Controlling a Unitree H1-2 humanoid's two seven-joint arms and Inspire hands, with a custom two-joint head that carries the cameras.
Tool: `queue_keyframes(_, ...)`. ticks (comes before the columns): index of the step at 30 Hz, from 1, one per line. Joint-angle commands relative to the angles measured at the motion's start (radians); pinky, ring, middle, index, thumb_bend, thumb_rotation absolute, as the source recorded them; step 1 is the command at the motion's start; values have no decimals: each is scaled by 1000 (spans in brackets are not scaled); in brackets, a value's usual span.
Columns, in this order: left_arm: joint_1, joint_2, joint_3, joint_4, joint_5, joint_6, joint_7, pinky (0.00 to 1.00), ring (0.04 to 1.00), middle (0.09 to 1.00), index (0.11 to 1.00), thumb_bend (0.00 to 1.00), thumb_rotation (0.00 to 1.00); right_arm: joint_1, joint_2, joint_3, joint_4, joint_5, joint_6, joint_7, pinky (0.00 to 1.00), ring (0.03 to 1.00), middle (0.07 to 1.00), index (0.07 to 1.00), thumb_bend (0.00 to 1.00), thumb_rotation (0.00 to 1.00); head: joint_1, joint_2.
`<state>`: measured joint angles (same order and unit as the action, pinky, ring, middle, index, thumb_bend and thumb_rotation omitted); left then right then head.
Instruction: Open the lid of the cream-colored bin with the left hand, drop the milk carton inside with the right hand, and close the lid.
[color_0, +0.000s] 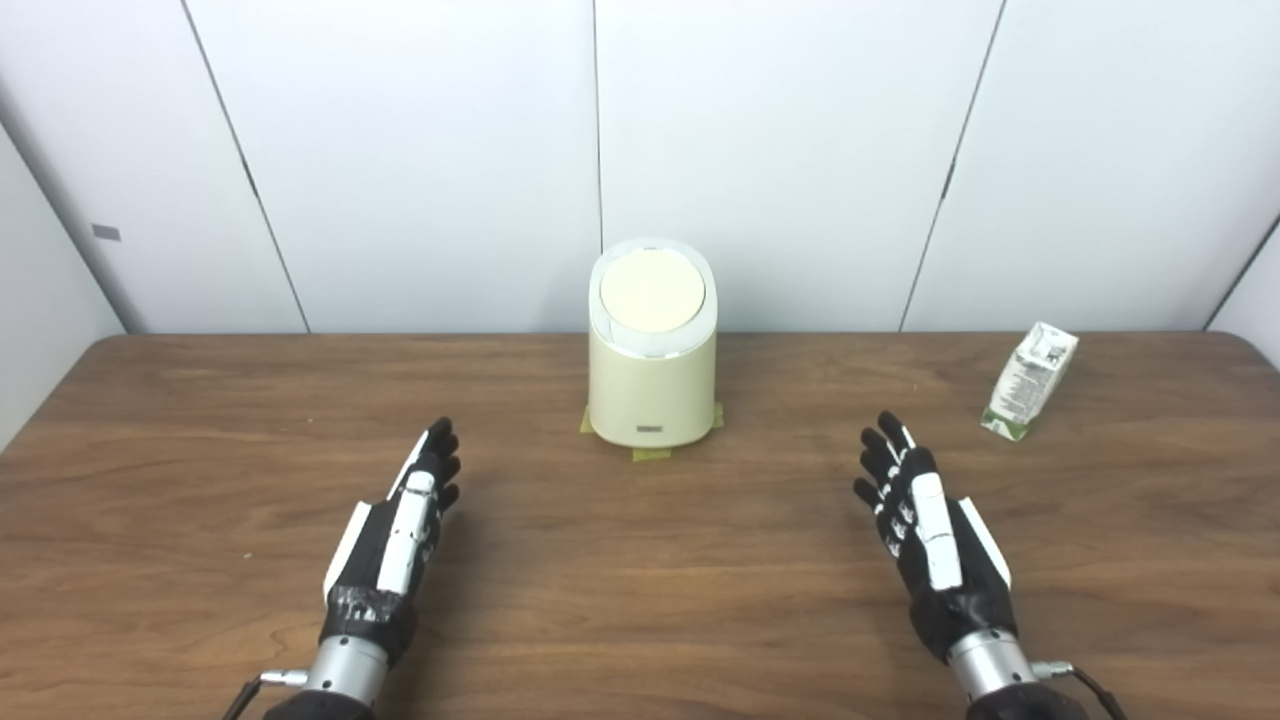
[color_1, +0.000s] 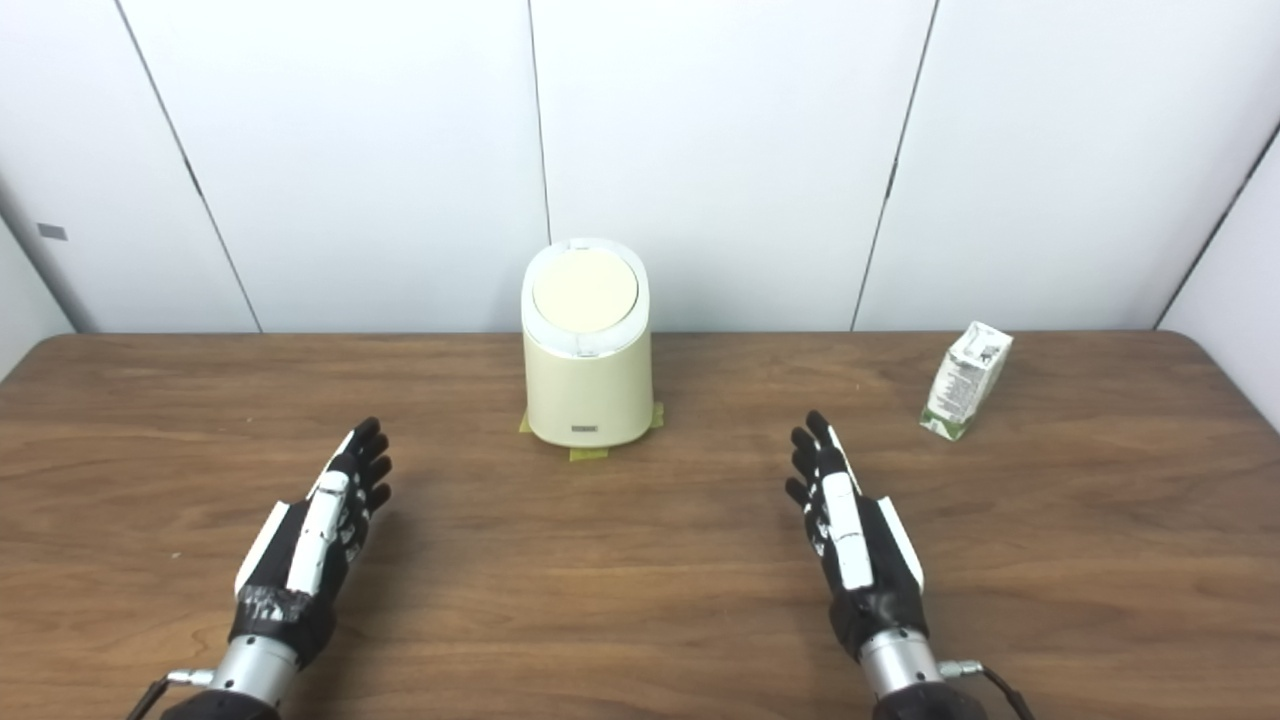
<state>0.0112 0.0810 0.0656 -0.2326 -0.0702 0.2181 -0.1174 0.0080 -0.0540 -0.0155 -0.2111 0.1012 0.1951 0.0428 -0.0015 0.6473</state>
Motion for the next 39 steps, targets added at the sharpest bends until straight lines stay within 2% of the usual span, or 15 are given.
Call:
queue_keyframes(1,-35,8,-3,-21,2,-34,7,1000,1000,993,993,337,1000,-31,3,-2,-39,7,-20,5,966,985,972,1000,611,1000,-1,1)
queue_keyframes(21,-34,6,-4,-26,-3,-24,7,1000,1000,991,990,339,1000,-32,1,-4,-40,11,-15,7,975,988,973,1000,625,1000,4,3)
queue_keyframes(24,-32,9,-5,-29,-6,-15,4,1000,1000,994,994,363,1000,-30,3,-2,-42,9,-11,6,968,987,975,1000,624,1000,4,-5)
queue_keyframes(27,-32,12,-1,-26,-14,-18,-2,1000,1000,998,999,384,1000,-30,4,1,-33,5,-21,6,955,985,974,1000,625,1000,-7,-21)
queue_keyframes(32,-44,23,9,-27,-18,-25,1,1000,1000,1000,1000,483,811,-30,0,4,-17,-5,-33,8,928,978,973,1000,597,1000,-8,-61)
queue_keyframes(33,-46,25,12,-26,-14,-30,5,1000,1000,1000,1000,492,796,-29,0,4,-12,-3,-37,10,929,979,974,1000,596,1000,-3,-87)
queue_keyframes(34,-47,27,13,-25,-10,-34,8,1000,1000,1000,1000,522,769,-27,0,4,-9,-3,-40,11,929,979,974,1000,600,1000,-3,-87)
queue_keyframes(35,-48,28,14,-26,-7,-37,11,1000,1000,1000,1000,542,752,-25,0,4,-5,-4,-44,11,929,979,975,1000,602,1000,0,-107)
queue_keyframes(39,-36,30,14,-39,11,-44,20,996,999,1000,1000,531,695,-17,-4,10,22,-20,-81,11,903,971,971,1000,588,1000,2,-160)
